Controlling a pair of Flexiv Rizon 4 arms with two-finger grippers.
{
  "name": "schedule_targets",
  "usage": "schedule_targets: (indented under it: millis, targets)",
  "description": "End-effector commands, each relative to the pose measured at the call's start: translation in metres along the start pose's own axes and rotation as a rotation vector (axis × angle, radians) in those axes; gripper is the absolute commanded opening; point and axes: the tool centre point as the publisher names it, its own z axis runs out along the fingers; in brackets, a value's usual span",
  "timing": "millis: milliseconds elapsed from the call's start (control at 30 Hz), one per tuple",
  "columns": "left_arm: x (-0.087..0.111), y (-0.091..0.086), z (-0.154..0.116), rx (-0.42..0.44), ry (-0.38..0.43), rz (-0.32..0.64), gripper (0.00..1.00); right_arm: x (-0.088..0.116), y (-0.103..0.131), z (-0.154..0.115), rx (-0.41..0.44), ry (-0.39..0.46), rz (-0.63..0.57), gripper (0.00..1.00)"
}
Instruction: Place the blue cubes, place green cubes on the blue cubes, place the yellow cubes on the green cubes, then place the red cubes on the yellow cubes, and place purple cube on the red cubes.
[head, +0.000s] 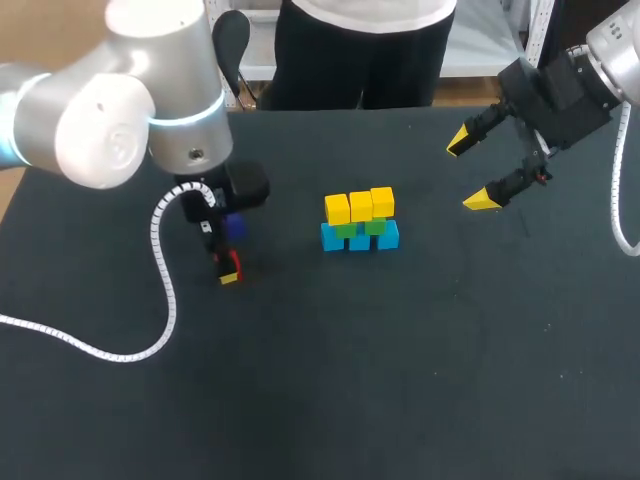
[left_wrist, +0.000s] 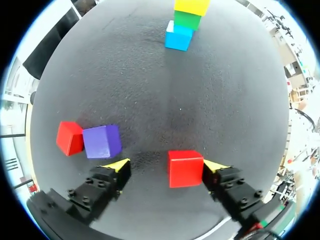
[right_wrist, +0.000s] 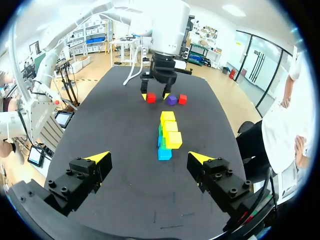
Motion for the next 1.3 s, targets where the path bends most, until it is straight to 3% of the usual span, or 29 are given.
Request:
schedule_targets:
  millis: [33, 67, 100, 133, 367, 733, 1300]
  targets:
    - [-0.002, 0.002, 0.004, 0.01, 0.005, 0.001, 0.39, 0.0, 0.0, 0.0, -0.001, -0.001, -0.001, 1.0]
    - [-0.001, 0.002, 0.004, 0.011, 0.005, 0.0, 0.28, 0.0, 0.0, 0.0, -0.001, -0.001, -0.001, 1.0]
    - [-0.001, 0.002, 0.005, 0.012, 0.005, 0.0, 0.02, 0.0, 0.0, 0.0, -0.001, -0.001, -0.001, 1.0]
    - [0.0, 0.001, 0.006, 0.014, 0.004, -0.002, 0.0, 0.0, 0.0, 0.0, -0.001, -0.001, -0.001, 1.0]
    - [0.004, 0.0, 0.006, 0.021, 0.006, -0.011, 0.0, 0.0, 0.0, 0.0, -0.001, -0.001, -0.001, 1.0]
    - [0.001, -0.004, -0.018, 0.003, 0.019, -0.001, 0.0, 0.0, 0.0, 0.0, -0.001, -0.001, -0.001, 1.0]
    - [-0.029, -0.021, -0.07, -0.031, 0.016, 0.022, 0.0, 0.0, 0.0, 0.0, -0.001, -0.001, -0.001, 1.0]
